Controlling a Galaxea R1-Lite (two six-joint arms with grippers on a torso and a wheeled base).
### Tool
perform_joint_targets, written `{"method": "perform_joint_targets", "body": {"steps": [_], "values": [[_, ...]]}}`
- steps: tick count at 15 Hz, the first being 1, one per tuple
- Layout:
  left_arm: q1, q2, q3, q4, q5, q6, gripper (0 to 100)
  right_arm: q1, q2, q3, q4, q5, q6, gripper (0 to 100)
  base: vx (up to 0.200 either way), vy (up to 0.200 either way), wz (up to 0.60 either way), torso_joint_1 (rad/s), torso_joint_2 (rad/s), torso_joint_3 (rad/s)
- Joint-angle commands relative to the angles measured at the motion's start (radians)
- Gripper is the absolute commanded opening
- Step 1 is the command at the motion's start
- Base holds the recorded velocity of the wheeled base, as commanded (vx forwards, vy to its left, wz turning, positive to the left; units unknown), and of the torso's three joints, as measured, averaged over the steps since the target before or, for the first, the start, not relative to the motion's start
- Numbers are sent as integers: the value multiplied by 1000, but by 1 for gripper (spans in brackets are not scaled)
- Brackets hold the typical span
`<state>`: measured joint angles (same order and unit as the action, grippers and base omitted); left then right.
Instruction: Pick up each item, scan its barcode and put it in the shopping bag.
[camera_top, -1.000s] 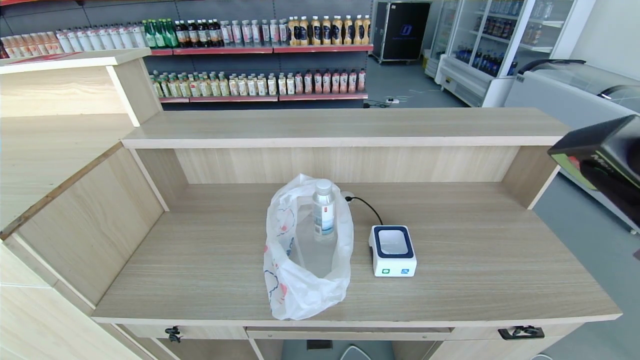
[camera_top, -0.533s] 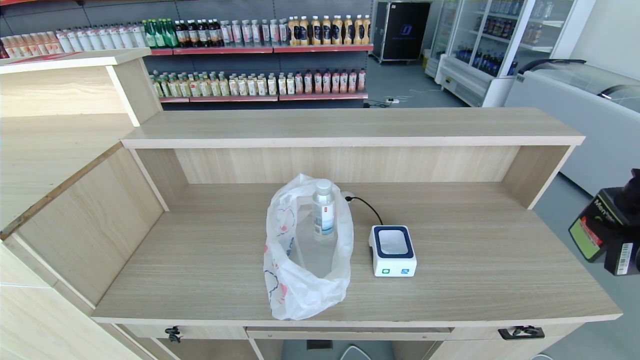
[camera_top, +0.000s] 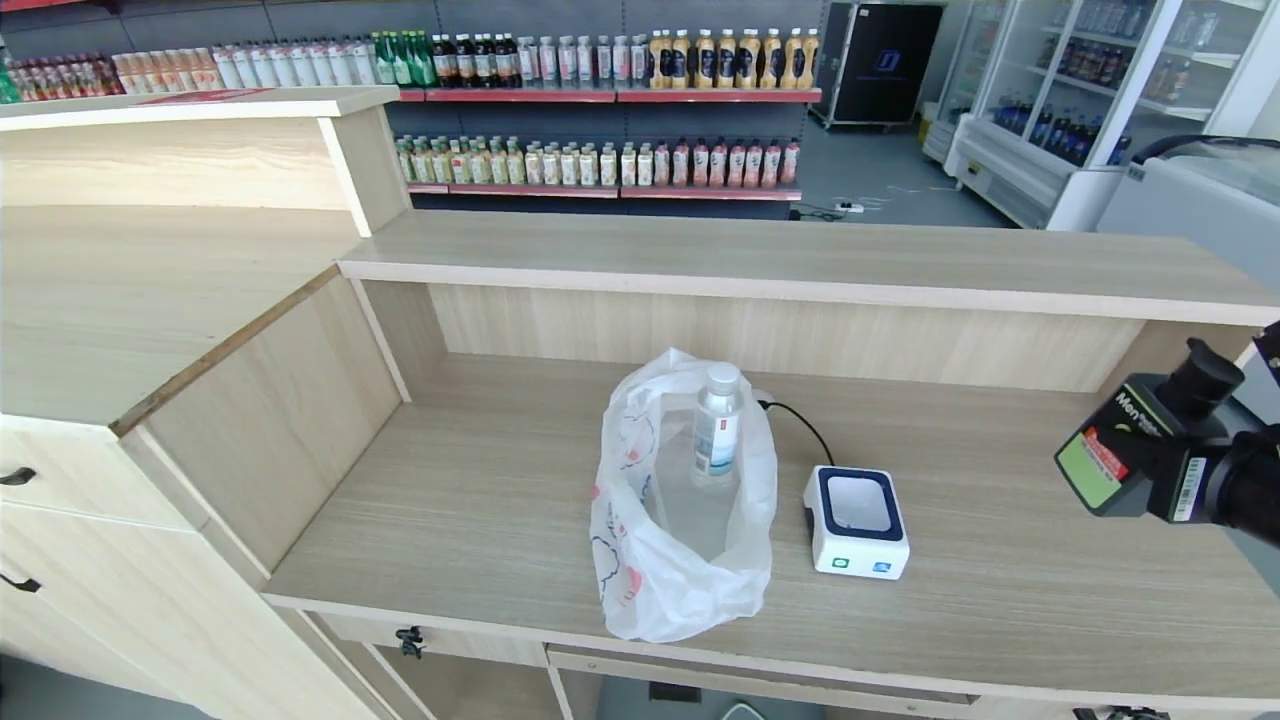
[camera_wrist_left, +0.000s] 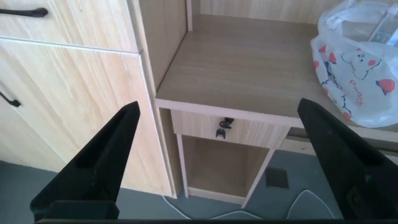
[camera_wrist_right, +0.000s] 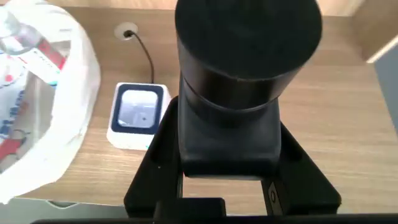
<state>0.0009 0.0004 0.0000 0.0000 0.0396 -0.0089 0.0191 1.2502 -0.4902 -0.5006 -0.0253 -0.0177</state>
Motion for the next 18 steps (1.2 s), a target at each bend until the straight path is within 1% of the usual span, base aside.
{"method": "perform_joint_targets", "body": {"steps": [1, 2, 3, 5, 6, 7, 9, 10, 11, 12, 14, 16, 18], "values": [[1, 0, 0, 0, 0, 0, 100, -7, 3, -76, 94, 79, 41, 0, 0, 0, 600, 2, 7, -2], [1, 0, 0, 0, 0, 0, 100, -7, 6, -130, 177, 131, 100, 0, 0, 0, 600, -2, 2, 2], [1, 0, 0, 0, 0, 0, 100, -7, 20, -133, 182, 199, 143, 0, 0, 0, 0, 0, 0, 0], [1, 0, 0, 0, 0, 0, 100, -15, 64, -130, 149, 291, 157, 0, 0, 0, 0, 0, 0, 0], [1, 0, 0, 0, 0, 0, 100, -90, 127, -126, 100, 429, 176, 0, 0, 0, 0, 0, 0, 0], [1, 0, 0, 0, 0, 0, 100, -130, 160, -126, 88, 492, 176, 0, 0, 0, 0, 0, 0, 0], [1, 0, 0, 0, 0, 0, 100, -208, 202, -126, 90, 578, 176, 0, 0, 0, 0, 0, 0, 0], [1, 0, 0, 0, 0, 0, 100, -260, 221, -125, 94, 648, 170, 0, 0, 0, 0, 0, 0, 0], [1, 0, 0, 0, 0, 0, 100, -288, 227, -125, 94, 686, 170, 0, 0, 0, 0, 0, 0, 0], [1, 0, 0, 0, 0, 0, 100, -352, 252, -122, 94, 762, 168, 0, 0, 0, 0, 0, 0, 0], [1, 0, 0, 0, 0, 0, 100, -404, 284, -116, 94, 769, 166, 0, 0, 0, 0, 0, 0, 0], [1, 0, 0, 0, 0, 0, 100, -436, 305, -103, 94, 789, 151, 0, 0, 0, 0, 0, 0, 0], [1, 0, 0, 0, 0, 0, 100, -478, 336, -94, 94, 894, 84, 0, 0, 0, 0, 0, 0, 0]]}}
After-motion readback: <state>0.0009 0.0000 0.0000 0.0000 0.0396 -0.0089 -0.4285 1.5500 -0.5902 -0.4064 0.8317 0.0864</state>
